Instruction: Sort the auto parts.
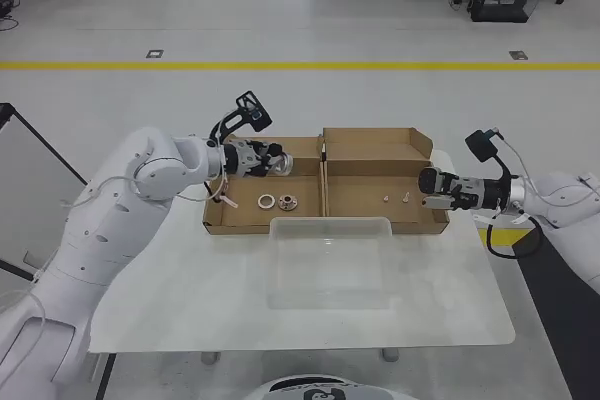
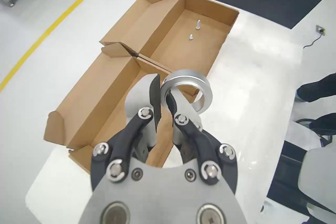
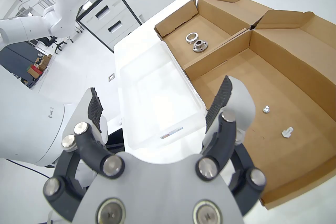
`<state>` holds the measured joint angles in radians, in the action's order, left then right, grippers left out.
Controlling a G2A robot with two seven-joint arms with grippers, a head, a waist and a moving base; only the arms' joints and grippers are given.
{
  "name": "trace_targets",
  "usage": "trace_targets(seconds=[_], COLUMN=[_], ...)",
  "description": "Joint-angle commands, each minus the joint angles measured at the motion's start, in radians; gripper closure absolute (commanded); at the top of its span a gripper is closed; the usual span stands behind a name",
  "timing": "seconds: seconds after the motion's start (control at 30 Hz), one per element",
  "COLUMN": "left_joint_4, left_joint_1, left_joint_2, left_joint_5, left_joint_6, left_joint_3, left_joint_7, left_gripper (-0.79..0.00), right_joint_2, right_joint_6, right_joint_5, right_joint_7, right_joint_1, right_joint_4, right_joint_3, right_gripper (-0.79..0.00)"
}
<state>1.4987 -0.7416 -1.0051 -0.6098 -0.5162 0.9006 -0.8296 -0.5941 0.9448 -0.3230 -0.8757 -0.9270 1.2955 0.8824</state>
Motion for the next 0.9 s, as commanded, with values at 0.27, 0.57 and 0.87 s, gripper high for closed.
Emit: trace_targets(seconds=[0.27,0.57,0.87], left_joint_4=[-0.298,-0.507,-0.611], left_joint_1=[0.189,0.264,0.31], left_joint_2=[-0.081,-0.136,-0.186], left_joint_5=[-0.179,-0.319,-0.365], left_joint_6=[0.058,0.01,-0.042], left_joint_3=[-0.18,-0.289,-0.352], left_joint_7=[0.0,0.0,-0.027], left_gripper=[0.0,0.0,0.0], right_joint_2=[0.0,0.0,0.0], right_joint_6=[0.0,0.0,0.0], right_joint_5=[0.0,0.0,0.0], right_joint_7=[0.0,0.0,0.0], right_joint_1=[0.0,0.0,0.0], right_joint_4=[0.0,0.0,0.0], right_joint_3=[0.0,0.0,0.0], right_gripper=[-0.785,-0.785,-0.785])
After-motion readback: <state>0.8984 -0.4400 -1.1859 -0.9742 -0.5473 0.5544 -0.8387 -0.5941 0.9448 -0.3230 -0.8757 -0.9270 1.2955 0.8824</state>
